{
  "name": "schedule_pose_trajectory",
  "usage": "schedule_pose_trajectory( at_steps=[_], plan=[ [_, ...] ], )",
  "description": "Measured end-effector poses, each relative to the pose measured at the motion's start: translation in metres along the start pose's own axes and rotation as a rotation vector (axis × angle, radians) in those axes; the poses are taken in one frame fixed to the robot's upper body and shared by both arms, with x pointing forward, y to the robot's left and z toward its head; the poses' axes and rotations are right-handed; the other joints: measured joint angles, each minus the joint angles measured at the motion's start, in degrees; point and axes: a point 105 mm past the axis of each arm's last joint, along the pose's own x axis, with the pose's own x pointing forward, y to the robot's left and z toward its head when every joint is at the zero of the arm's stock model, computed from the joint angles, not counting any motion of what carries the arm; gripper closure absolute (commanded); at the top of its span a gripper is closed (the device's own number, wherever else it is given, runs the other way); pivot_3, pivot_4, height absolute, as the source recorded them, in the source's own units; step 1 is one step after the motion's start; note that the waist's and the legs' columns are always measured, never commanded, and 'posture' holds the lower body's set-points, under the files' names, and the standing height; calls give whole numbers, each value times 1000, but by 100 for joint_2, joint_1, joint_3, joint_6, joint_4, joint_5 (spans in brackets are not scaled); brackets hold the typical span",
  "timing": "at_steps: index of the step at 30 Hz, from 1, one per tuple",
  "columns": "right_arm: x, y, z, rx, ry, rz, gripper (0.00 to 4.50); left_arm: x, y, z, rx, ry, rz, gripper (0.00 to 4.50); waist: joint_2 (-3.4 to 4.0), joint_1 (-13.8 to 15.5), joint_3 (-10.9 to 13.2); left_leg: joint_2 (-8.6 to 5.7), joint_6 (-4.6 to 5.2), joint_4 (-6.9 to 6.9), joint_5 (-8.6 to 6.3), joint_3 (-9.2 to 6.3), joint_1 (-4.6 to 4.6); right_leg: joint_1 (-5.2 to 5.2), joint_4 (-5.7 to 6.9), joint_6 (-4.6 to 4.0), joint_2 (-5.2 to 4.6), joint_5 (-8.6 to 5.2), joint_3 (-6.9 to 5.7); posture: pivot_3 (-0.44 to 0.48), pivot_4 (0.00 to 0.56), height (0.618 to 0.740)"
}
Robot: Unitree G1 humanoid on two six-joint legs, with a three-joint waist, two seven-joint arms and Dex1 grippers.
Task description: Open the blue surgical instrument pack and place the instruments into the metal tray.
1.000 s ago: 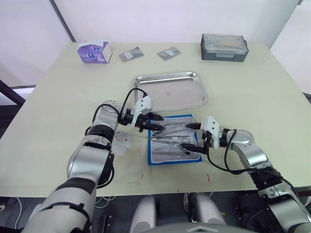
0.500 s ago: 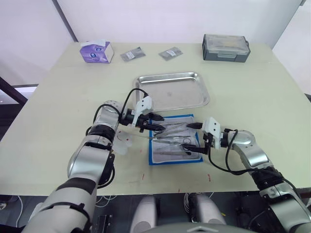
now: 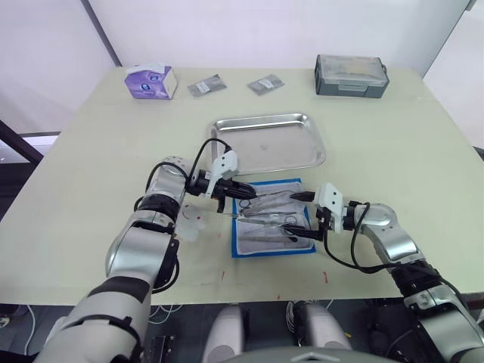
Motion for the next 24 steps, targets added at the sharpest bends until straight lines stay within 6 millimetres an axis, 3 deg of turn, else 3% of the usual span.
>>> schedule_pose_trajectory(
  at_steps=[12,24],
  plan=[
    [1,0,-1,10,4,1,0,-3,3,6,5,24,-12,4441,0,-5,0,0,0,-1,0,0,6,8,-3,0,1,0,-2,0,150,734],
    [3,1,-1,16,4,1,0,-19,3,9,38,89,-36,4441,0,-18,0,0,0,-8,0,-3,19,14,-3,0,2,-1,3,0,150,734]
  ],
)
